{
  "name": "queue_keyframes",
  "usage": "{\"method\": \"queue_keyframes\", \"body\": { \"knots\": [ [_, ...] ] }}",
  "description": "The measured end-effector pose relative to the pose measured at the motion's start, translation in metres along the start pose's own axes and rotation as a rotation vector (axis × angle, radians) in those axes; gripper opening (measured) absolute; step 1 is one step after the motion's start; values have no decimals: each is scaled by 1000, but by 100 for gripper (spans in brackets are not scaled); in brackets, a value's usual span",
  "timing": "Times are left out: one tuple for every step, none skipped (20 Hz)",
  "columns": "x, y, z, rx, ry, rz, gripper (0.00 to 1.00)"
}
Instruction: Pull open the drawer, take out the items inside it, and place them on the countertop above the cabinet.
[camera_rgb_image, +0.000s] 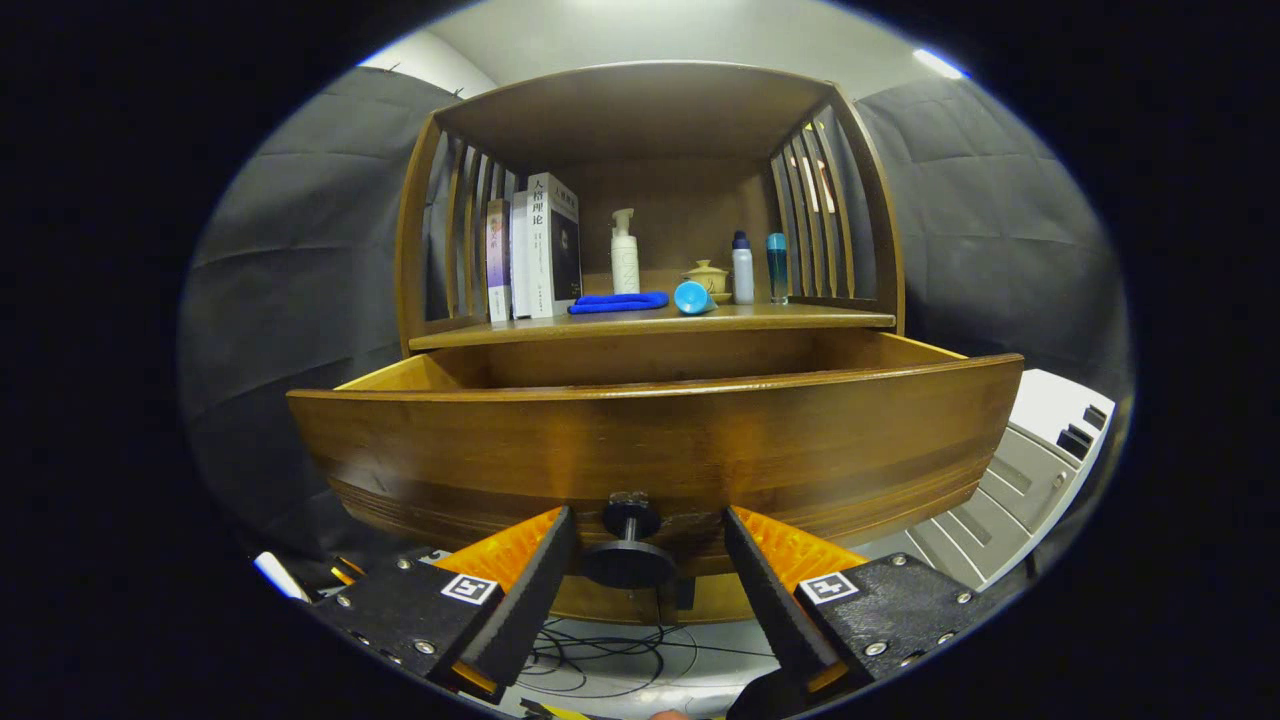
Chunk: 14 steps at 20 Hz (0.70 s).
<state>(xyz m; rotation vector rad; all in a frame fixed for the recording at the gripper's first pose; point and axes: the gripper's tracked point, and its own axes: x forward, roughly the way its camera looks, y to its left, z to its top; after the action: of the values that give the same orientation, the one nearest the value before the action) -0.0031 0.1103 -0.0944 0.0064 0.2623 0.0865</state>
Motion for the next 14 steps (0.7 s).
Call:
{"method": "queue_keyframes", "body": {
  "knots": [
    [3,0,1,3,1,-1,94],
    [5,0,2,3,0,-2,94],
    [11,0,3,4,5,-2,94],
    [14,1,5,7,2,-4,94],
    [18,1,7,8,0,-5,94],
    [22,1,10,6,-8,-6,94],
    [28,1,13,8,-14,-8,94],
    [30,1,9,12,7,-9,94],
    [35,1,16,13,-13,-11,94],
    [40,2,14,7,-2,-12,94],
    [44,2,16,6,-3,-13,94],
    [47,3,15,10,1,-15,94],
    [52,3,17,12,3,-16,94],
    [54,3,17,12,5,-17,94]
  ]
}}
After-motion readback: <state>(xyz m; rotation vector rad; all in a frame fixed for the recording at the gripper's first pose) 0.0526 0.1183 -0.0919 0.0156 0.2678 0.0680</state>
